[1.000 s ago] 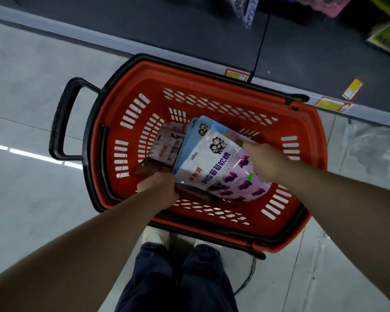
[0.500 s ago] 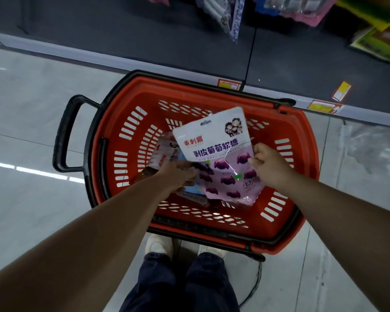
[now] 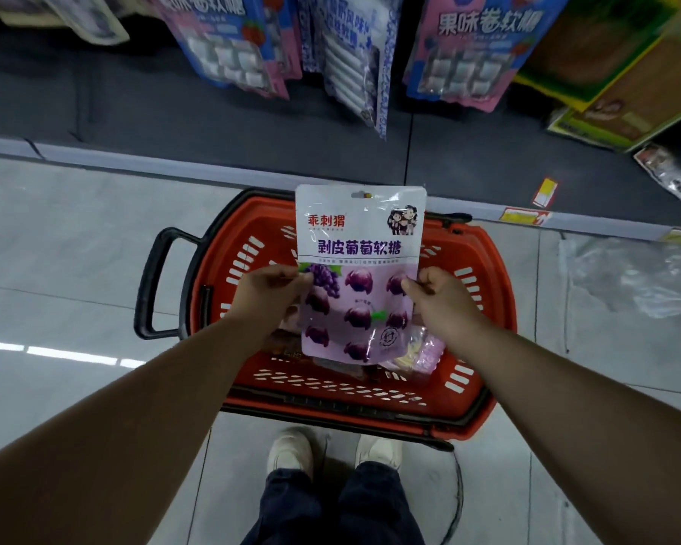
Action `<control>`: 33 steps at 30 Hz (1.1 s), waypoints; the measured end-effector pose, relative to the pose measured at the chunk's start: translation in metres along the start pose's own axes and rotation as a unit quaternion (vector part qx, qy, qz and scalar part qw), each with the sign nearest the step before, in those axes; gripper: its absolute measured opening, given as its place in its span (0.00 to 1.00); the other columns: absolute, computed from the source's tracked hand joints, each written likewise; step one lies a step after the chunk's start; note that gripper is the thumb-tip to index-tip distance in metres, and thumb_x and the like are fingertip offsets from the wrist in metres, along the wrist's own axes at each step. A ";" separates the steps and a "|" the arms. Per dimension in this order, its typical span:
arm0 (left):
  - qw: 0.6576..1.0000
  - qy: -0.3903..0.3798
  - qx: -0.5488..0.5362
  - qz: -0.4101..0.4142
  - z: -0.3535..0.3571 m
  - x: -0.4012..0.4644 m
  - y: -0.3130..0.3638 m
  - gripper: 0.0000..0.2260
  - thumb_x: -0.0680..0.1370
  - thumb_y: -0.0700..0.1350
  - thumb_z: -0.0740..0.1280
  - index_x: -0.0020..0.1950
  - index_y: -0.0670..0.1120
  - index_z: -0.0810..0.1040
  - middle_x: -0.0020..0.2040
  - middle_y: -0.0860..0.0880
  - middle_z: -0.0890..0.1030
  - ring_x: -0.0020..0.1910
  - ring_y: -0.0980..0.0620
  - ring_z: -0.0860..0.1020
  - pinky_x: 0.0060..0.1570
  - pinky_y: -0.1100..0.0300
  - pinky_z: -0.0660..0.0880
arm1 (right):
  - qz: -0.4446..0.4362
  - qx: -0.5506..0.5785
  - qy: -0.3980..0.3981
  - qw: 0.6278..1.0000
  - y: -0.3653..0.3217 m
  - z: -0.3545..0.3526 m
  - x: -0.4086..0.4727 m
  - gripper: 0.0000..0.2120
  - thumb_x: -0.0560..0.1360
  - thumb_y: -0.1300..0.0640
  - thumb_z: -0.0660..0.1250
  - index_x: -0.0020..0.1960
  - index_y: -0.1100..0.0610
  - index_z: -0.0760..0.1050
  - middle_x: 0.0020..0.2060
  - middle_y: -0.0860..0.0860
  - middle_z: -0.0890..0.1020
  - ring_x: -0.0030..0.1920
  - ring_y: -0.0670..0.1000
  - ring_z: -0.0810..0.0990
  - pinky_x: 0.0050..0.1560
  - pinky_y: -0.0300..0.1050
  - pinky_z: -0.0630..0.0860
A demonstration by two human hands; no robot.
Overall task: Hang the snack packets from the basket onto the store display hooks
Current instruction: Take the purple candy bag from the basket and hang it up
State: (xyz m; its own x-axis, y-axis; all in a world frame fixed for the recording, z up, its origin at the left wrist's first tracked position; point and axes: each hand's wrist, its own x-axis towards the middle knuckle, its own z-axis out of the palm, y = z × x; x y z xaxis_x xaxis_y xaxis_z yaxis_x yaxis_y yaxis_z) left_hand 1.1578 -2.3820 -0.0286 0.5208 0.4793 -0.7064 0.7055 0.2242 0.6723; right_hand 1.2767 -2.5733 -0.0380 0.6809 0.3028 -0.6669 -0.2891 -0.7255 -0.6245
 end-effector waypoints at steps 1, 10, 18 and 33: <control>1.000 0.007 0.000 0.013 -0.006 -0.006 0.010 0.07 0.75 0.44 0.71 0.50 0.42 0.82 0.46 0.45 0.85 0.44 0.48 0.84 0.43 0.55 0.82 | -0.010 -0.002 0.004 1.000 -0.011 -0.005 -0.008 0.07 0.78 0.51 0.63 0.51 0.53 0.75 0.48 0.53 0.83 0.47 0.56 0.82 0.52 0.58 0.79; 0.991 0.004 0.014 0.130 -0.065 -0.078 0.142 0.05 0.73 0.44 0.73 0.43 0.42 0.84 0.39 0.43 0.86 0.34 0.48 0.83 0.34 0.62 0.80 | -0.109 -0.006 0.070 0.992 -0.137 -0.069 -0.077 0.14 0.76 0.56 0.68 0.33 0.51 0.71 0.39 0.57 0.82 0.40 0.53 0.78 0.46 0.48 0.75; 0.962 -0.008 0.018 0.273 -0.138 -0.189 0.307 0.07 0.73 0.41 0.72 0.36 0.43 0.80 0.31 0.51 0.81 0.29 0.59 0.78 0.27 0.69 0.71 | -0.223 0.033 0.108 0.968 -0.295 -0.151 -0.196 0.13 0.76 0.59 0.67 0.37 0.64 0.72 0.39 0.65 0.80 0.41 0.60 0.79 0.43 0.48 0.76; 0.882 0.049 -0.062 0.464 -0.249 -0.432 0.526 0.12 0.65 0.43 0.78 0.40 0.39 0.80 0.30 0.47 0.82 0.30 0.55 0.79 0.31 0.69 0.73 | -0.389 0.085 0.182 0.899 -0.530 -0.258 -0.424 0.08 0.74 0.52 0.70 0.42 0.58 0.79 0.42 0.56 0.85 0.47 0.60 0.83 0.51 0.60 0.79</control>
State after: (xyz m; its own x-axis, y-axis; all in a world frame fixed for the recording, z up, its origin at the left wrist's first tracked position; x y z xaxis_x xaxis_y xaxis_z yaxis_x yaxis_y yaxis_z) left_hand 1.1843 -2.2597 0.6853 0.7975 0.5758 0.1800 -0.0647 -0.2151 0.9745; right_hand 1.3148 -2.4765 0.6802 0.8874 0.4337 0.1561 0.2924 -0.2680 -0.9180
